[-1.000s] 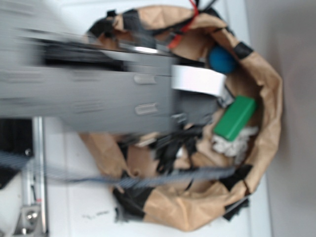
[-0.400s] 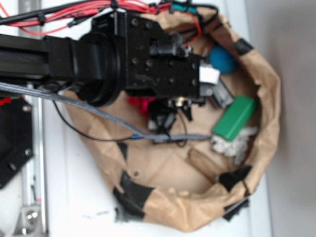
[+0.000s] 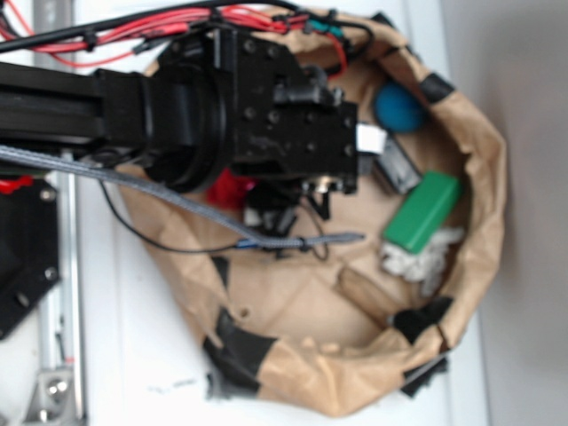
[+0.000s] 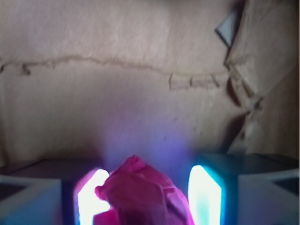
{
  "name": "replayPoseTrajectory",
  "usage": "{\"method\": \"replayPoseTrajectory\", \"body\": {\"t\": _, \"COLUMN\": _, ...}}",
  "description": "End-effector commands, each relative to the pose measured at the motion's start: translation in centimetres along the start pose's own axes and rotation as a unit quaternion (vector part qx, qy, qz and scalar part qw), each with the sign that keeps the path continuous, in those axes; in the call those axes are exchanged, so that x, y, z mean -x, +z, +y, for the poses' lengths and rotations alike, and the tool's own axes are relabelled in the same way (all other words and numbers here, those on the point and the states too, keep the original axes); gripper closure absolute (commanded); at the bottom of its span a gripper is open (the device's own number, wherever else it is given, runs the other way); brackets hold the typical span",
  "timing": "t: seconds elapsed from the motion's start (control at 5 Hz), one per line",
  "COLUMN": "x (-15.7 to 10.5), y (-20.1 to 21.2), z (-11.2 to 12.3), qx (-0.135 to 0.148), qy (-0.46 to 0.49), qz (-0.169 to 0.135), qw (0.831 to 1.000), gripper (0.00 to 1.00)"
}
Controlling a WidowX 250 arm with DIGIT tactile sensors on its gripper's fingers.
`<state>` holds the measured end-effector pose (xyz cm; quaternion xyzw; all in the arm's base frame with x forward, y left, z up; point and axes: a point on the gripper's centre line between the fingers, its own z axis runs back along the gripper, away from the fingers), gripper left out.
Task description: Grab the red paper.
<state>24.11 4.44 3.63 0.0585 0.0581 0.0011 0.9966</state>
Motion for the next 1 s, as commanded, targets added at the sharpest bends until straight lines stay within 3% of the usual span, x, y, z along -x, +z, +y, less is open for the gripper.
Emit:
{"method": "replayPoseTrajectory", "body": {"t": 0.0, "x": -1.3, "y": 7.9, "z": -0.3, "qx": 0.043, "qy": 0.049, "qz": -0.133, "qw": 0.989, "gripper": 1.0}}
{"method": "replayPoseTrajectory", "body": {"t": 0.4, "x": -2.1, "y": 13.8, "z": -2.3, "qx": 0.108, "qy": 0.078, "qz": -0.188, "qw": 0.973, "gripper": 1.0}}
{"method": "replayPoseTrajectory", "body": {"t": 0.8, "x": -2.7, "y": 13.1, "z": -2.4, "qx": 0.081, "qy": 0.09, "qz": -0.189, "qw": 0.974, "gripper": 1.0}}
